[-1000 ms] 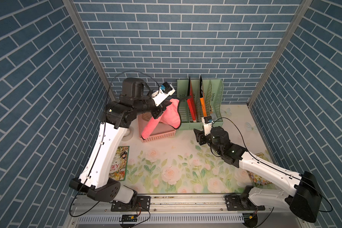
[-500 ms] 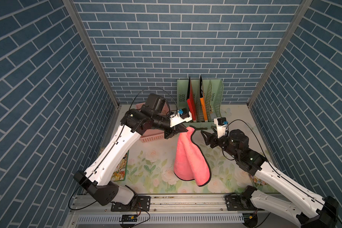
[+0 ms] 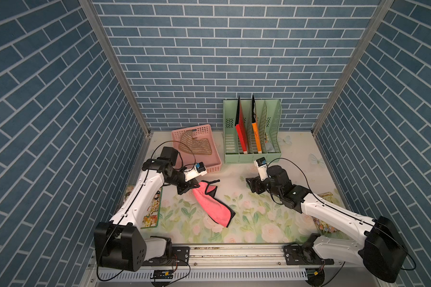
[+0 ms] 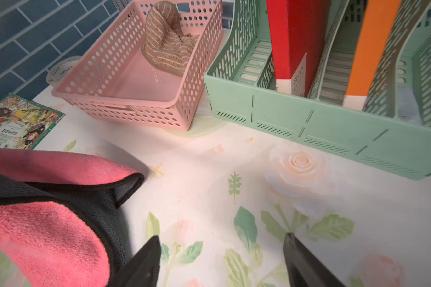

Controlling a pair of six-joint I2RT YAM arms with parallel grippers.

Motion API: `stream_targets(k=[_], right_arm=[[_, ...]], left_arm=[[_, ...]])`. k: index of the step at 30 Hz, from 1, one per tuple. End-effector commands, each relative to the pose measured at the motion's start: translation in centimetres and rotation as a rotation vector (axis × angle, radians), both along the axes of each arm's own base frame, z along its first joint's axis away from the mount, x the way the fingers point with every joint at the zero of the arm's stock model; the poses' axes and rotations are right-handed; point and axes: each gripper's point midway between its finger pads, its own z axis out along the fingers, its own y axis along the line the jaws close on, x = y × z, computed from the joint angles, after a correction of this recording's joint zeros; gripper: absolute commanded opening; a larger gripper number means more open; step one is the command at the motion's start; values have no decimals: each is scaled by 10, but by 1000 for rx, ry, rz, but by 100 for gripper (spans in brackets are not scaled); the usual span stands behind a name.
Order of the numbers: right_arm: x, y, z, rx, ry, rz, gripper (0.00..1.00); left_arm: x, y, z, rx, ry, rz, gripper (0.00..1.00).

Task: Fold the square dishcloth
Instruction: Place the cleaning item at the center of the board.

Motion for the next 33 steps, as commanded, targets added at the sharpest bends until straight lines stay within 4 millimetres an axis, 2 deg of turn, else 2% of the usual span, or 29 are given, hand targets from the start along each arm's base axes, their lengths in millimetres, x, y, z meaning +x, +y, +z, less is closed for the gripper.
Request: stream_targets(k=[1,4,7,10,12,14,16,18,20,22,27,31,33], right_arm=[[-7,34,-7,79,56,80,78],[-20,59,-33,87,146,147,78],[-20,72,-63,36,234,161,74],[-34,87,-80,-5,294,198,73],[-50,92,-91,-46,334,216,72],[-69,93,-99,-81,369,225,71],[-84,89,-106,-95,399,215,70],[-95,83,-111,-84,425,202,68],[-104,79,-114,-66,449,198,65],[-109,76,-117,-68,459,197,63],[-114,72,-118,-63,472,195,57],[-117,71,-111,-30,470,200,54],[-118,69,-107,-14,466,191,53]], left_arm=[[-7,13,-23,76,-20,-12,15],[-2,28,-31,117,-37,31,15],[-3,46,-44,195,-7,66,17],[-8,76,-70,356,27,101,26],[-3,98,-81,459,2,147,30],[6,111,-78,493,-40,187,39],[16,110,-62,467,-78,199,48],[20,95,-38,380,-92,180,57],[22,72,-11,277,-90,138,65],[24,53,-1,249,-75,107,69],[28,4,-4,264,-94,2,77],[57,-56,-14,154,-214,54,75],[65,-78,-32,147,-196,68,73]])
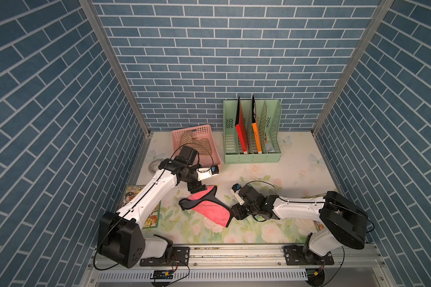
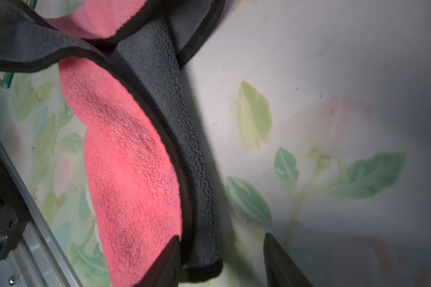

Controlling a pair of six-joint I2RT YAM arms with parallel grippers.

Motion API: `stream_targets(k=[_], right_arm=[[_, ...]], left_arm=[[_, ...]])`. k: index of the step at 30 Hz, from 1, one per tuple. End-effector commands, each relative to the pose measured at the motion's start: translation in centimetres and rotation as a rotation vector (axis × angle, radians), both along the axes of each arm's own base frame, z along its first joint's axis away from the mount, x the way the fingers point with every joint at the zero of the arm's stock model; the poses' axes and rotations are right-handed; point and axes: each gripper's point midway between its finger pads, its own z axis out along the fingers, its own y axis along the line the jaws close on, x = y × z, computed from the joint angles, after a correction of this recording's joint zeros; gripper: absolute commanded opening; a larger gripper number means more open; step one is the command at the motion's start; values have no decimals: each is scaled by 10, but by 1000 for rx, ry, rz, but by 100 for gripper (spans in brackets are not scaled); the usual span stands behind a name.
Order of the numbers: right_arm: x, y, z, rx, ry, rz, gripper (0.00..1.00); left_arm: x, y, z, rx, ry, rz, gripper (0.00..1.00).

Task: Fold the square dishcloth
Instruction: Place the cleaning item at the center of the board, then flatten out the cleaning item at the center of the board.

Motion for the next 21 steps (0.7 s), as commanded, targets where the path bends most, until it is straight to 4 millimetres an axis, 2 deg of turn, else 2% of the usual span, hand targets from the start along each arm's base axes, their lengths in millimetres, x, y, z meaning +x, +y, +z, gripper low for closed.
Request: stream_targets(k=[1,4,8,12,17,19,21], right_arm=[[-5,-5,9,37,14,-31,53],[-7,-15,15,59,5,-64,53],[-9,-28,26,89,-21,-101,52],[-7,-34,38,117,-53,-119,52],[-4,-35,46,125,-78,-126,52],[-3,-36,48,129,-87,-129,51],[-2,-37,51,136,-97,-133,50]], left_arm=[[30,-39,-18,-70,-31,105,72],[35,-48,-48,-7,5,134,69],[36,-35,-84,102,4,152,66],[44,-16,-105,223,-31,184,58],[41,-8,-123,288,9,191,51],[45,-5,-126,307,-6,203,40],[48,-8,-120,301,-1,211,23]])
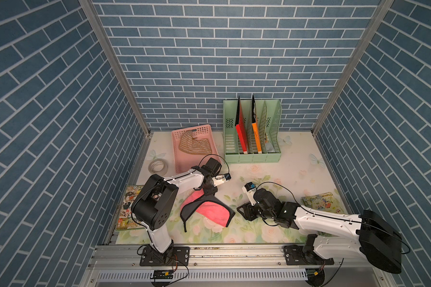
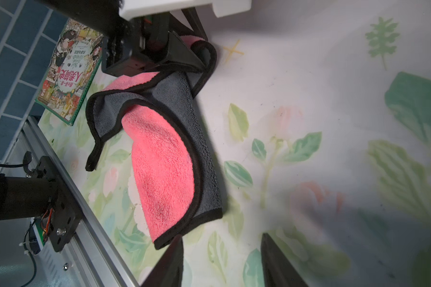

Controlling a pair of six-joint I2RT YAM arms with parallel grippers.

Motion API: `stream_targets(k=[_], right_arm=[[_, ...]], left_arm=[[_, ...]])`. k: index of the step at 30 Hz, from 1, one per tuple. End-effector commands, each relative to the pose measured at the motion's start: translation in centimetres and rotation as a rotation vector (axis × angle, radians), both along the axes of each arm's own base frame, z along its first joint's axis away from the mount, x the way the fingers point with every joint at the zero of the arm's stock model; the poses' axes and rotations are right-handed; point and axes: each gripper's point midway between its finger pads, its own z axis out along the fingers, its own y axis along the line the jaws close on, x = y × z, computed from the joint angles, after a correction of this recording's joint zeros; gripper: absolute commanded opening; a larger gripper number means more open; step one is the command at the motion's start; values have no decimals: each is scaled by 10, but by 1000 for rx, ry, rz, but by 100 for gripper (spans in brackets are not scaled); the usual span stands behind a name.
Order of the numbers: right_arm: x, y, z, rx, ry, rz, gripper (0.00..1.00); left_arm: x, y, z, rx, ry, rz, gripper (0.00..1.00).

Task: Fold the square dishcloth
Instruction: Flatten out the cleaning item at the center of the board.

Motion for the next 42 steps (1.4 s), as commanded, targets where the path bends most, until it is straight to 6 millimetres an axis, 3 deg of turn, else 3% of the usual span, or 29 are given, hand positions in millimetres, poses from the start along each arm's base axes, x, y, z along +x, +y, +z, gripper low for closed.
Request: stream_targets(k=[1,5,9,16,23,28,34,42], right_arm=[[2,-6,4,-4,-18,-27,50],[4,-8,8,-5,-48,-25,50],[9,-6,18,-1,-95,-13,50],[14,9,51,52,-191,49,57],[-4,33,95,210,-239,208,67],[3,31,122,230,-348,225,68],[5,20,119,313,-353,364,78],[-26,29,129,479,-335,597,82]], left_arm=[[9,-1,12,14,-18,21,17],[10,-17,63,-85,-29,19,1],[-10,-29,122,-212,-20,-34,0],[-63,-31,200,-367,23,-128,1],[-103,-34,266,-518,-5,-241,3],[-128,-30,296,-561,-44,-352,2],[-152,-23,316,-550,-38,-468,0],[-145,-22,327,-545,-94,-464,0]])
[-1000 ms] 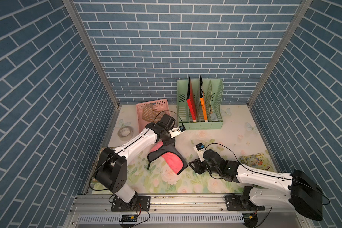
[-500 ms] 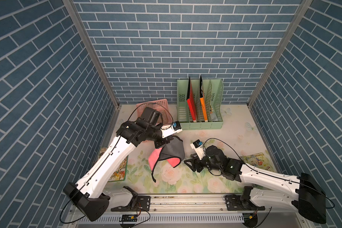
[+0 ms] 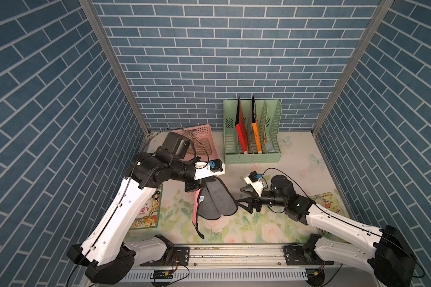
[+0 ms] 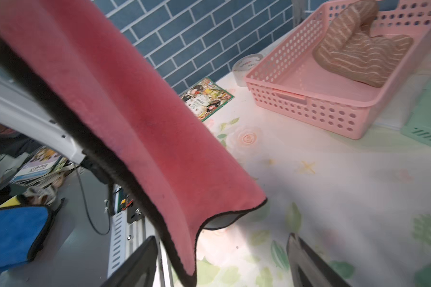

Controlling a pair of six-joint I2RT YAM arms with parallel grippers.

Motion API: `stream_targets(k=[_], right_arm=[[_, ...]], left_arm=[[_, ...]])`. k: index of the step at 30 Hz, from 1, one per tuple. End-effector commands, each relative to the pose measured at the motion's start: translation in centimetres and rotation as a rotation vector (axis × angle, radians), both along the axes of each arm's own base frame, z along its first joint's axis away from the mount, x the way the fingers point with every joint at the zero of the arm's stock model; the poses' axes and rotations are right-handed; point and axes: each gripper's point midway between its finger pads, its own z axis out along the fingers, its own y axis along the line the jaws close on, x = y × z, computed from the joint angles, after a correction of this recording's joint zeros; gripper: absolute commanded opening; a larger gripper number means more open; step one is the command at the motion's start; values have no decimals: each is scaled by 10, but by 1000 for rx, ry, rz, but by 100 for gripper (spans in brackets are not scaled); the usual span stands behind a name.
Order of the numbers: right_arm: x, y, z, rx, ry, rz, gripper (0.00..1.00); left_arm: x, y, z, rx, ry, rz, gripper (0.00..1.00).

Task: Fold the square dishcloth
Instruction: Flatten out the cleaning item at the center of the board.

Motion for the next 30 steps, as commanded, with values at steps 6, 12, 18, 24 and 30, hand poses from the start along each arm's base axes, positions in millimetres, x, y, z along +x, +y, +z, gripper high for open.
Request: stream_targets(k=[6,12,18,24,30], right_arm=[[-42,15,2,80,-11,210,79],[-40,23,-15,66,14,188,70],[-28,28,-19,48,-17,127,37],[-18,10,-4,-12,-86,29,0],[-22,-29,62,-37,-129,-91,0]], left_arm=[[2,-1,3,-3,-9,7,0],[5,-1,7,-11,-22,26,0],[6,0,9,-12,-32,36,0],[3,3,13,-23,-39,47,0],[-8,8,20,-53,-47,56,1]])
